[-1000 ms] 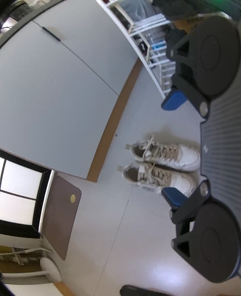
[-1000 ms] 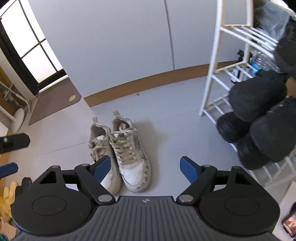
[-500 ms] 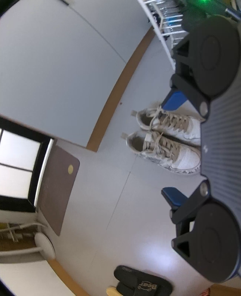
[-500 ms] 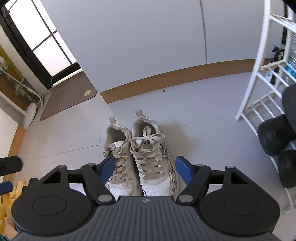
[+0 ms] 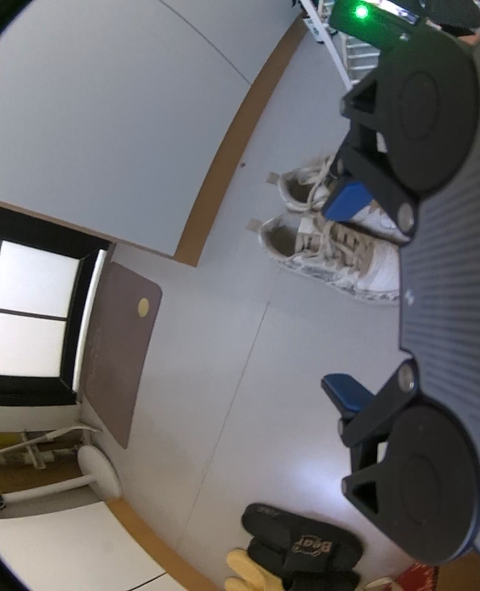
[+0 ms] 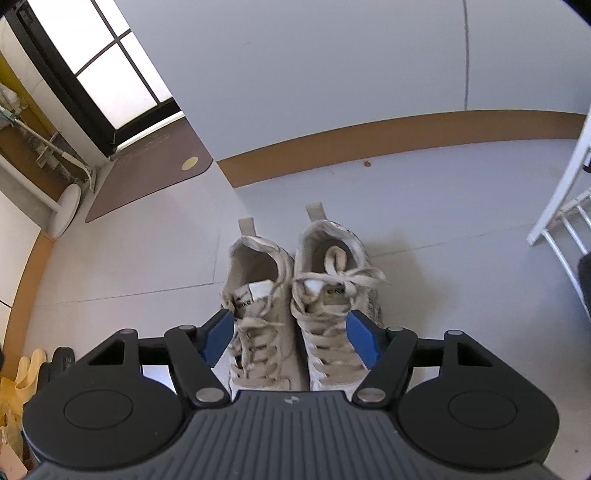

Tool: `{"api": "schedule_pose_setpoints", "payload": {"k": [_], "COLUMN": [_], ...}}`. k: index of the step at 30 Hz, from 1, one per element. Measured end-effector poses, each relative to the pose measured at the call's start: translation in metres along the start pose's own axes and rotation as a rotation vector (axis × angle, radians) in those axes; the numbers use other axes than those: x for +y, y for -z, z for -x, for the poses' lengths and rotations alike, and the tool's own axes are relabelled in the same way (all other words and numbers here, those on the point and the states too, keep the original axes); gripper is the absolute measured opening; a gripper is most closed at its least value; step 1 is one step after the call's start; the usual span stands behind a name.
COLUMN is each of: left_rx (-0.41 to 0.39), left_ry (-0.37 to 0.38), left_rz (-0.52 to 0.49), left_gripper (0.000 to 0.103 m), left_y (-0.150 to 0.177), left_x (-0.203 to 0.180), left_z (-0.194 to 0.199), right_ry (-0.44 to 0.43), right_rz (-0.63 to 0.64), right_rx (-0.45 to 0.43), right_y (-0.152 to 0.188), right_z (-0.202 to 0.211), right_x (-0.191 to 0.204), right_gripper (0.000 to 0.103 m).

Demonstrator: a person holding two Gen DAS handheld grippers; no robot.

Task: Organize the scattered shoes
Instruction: 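Lower the open right tool over the white sneakers on the floor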

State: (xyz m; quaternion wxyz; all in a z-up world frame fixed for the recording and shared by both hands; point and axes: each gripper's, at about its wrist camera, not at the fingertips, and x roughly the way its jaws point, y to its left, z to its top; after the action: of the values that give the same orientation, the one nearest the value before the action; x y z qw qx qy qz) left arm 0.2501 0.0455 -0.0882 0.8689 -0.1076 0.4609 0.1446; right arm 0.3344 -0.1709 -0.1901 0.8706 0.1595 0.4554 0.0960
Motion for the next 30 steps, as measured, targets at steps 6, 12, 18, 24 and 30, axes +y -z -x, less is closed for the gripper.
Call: {"api": "schedule_pose_setpoints", "payload": {"k": [6, 12, 18, 24, 30], "left_rx": [0.007, -0.024, -0.03, -0.038, -0.028], "left_ry": [-0.007, -0.013, -0.014, -0.01, 0.0], "left_rz": [-0.055, -0.076, -0.086, -0.085, -0.092], "left_gripper": [0.092, 0.092, 0.092, 0.092, 0.092], "left_y": [0.001, -0.002, -0.002, -0.002, -0.002], "left_x": [0.002, 0.005, 0.003, 0.002, 0.0], "left_z": [-0.002, 0.005, 0.002, 0.005, 0.003], "right_ry": [0.005, -0.02, -0.057, -0.056, 0.0], "right_rz": [-0.007, -0.032, -0.076, -0.043, -0.028], "right_rx": [0.026, 0.058, 0.064, 0.087, 0.124], "right_y": [-0.003, -0.006, -0.012, -0.015, -0.011], "right_z": [-0.03, -0.054, -0.074, -0.101, -0.121], "right_x": [0.003, -0.002, -0.004, 0.005, 0.001], "right_gripper": [0.072, 0.058, 0.052, 0.052, 0.036]}}
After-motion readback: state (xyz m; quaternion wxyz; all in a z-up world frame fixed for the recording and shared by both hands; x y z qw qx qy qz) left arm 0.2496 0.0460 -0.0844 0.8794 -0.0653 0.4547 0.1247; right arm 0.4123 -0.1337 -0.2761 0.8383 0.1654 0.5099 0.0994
